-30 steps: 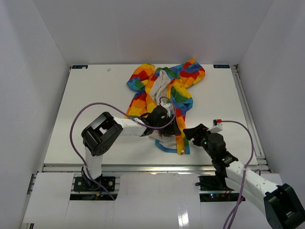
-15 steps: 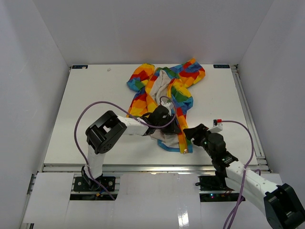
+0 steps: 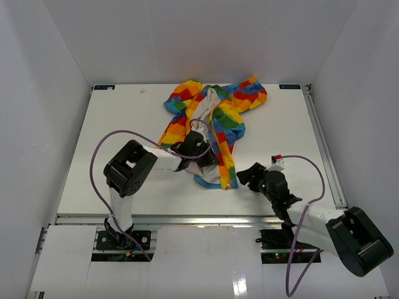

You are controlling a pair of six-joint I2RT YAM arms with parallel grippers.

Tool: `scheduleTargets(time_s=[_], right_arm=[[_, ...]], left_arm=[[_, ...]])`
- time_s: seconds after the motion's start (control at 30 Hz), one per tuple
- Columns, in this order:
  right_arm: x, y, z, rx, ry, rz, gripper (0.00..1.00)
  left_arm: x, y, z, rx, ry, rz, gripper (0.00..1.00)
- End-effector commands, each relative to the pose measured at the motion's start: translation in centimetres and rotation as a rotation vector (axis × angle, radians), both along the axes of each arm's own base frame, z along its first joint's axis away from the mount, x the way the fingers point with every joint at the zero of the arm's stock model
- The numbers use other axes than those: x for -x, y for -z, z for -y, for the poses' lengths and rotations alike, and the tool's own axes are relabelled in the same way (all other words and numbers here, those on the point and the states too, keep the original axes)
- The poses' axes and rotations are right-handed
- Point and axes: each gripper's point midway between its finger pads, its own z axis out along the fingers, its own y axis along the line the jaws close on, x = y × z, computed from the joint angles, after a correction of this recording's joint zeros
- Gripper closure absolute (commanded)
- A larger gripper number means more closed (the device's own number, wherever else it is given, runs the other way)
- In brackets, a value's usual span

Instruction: Zip up the jacket

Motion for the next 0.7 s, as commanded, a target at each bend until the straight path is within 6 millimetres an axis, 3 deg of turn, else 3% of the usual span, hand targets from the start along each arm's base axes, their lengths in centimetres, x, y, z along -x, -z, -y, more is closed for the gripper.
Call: scheduleTargets(time_s=[0.0, 0.27, 0.43, 0.5, 0.67], right_arm=[[3.9, 4.5, -0.5, 0.054, -0.142, -0.093, 0.29], [6.0, 4.8, -4.8, 0.004, -0.367, -0.080, 0.30], [6.4, 5.8, -4.6, 0.051, -0.380, -0.118, 0.32], [5.2, 4.8, -5.8, 0.041, -0.385, -0.096, 0.32], [6.1, 5.1, -5.9, 0.042, -0.419, -0.136, 0.34]], left_arm=[[-0.4, -2.2, -2.5, 0.004, 0.001, 0.060, 1.00], [0.1, -3.4, -2.1, 0.043, 0.049, 0.083, 1.00], [0.4, -4.1, -1.7, 0.076, 0.068, 0.082, 1.00], [0.5, -4.5, -1.6, 0.086, 0.072, 0.081, 1.00], [0.5, -5.6, -1.4, 0.102, 0.077, 0.092, 1.00]])
